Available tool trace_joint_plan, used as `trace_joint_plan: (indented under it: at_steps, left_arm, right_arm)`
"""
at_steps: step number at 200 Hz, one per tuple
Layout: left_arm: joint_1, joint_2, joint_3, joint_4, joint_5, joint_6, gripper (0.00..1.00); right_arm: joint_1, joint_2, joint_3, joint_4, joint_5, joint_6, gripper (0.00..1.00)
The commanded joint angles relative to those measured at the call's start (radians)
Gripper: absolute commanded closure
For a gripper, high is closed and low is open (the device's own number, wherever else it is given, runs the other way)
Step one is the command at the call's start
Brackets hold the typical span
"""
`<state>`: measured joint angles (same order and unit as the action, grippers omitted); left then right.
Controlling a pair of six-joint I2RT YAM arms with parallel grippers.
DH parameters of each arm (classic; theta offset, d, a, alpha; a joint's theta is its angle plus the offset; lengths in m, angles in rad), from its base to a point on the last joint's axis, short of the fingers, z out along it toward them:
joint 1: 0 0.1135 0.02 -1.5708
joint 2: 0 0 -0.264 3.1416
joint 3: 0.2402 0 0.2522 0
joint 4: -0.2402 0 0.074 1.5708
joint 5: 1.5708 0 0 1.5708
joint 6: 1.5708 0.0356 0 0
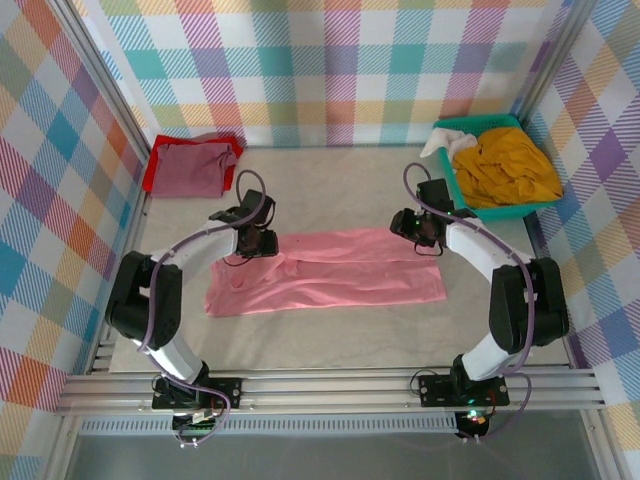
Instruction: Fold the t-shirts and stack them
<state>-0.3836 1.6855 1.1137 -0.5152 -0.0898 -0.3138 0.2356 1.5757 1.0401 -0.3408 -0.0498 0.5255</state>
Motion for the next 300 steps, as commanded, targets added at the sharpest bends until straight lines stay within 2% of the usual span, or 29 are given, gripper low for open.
trace_joint_plan:
  at_steps: [1,29,67,108,153,195,234,244,268,288,300]
  left_arm:
    - [0.021,0.038,0.021,0.021,-0.018,0.034,0.59]
    - [0.023,0.050,0.030,0.020,-0.009,0.033,0.86]
    - [-0.008,-0.013,0.019,-0.033,-0.030,-0.005,1.00]
    - [-0.042,-0.087,0.000,-0.092,-0.053,-0.063,1.00]
    - [-0.090,-0.158,-0.077,-0.129,-0.058,-0.204,1.00]
    - [-0.192,-0.216,-0.188,-0.122,-0.100,-0.376,1.00]
    - [-0.318,-0.260,-0.232,-0.162,-0.186,-0.511,1.00]
    - [-0.342,-0.267,-0.226,-0.159,-0.197,-0.521,0.87]
    - [-0.394,-0.293,-0.203,-0.167,-0.246,-0.537,0.77]
    - [-0.404,-0.347,-0.204,-0.176,-0.292,-0.541,0.78]
    - [-0.400,-0.391,-0.221,-0.167,-0.315,-0.539,0.65]
  right_arm:
    - [0.006,-0.059,0.022,0.008,-0.055,-0.043,0.54]
    - [0.017,-0.104,0.011,0.015,-0.070,-0.067,0.51]
    - [0.018,-0.100,0.014,-0.008,-0.053,-0.075,0.49]
    - [0.019,-0.055,0.026,-0.009,-0.062,-0.070,0.48]
    - [0.019,-0.045,0.027,-0.007,-0.064,-0.068,0.47]
    - [0.019,-0.033,0.025,-0.009,-0.067,-0.070,0.47]
    - [0.019,-0.023,0.037,-0.023,-0.062,-0.076,0.45]
    - [0.019,-0.020,0.040,-0.021,-0.062,-0.076,0.44]
    - [0.019,-0.006,0.059,-0.030,-0.067,-0.080,0.44]
    - [0.019,-0.005,0.066,-0.032,-0.068,-0.079,0.44]
    - [0.018,-0.007,0.066,-0.032,-0.067,-0.081,0.44]
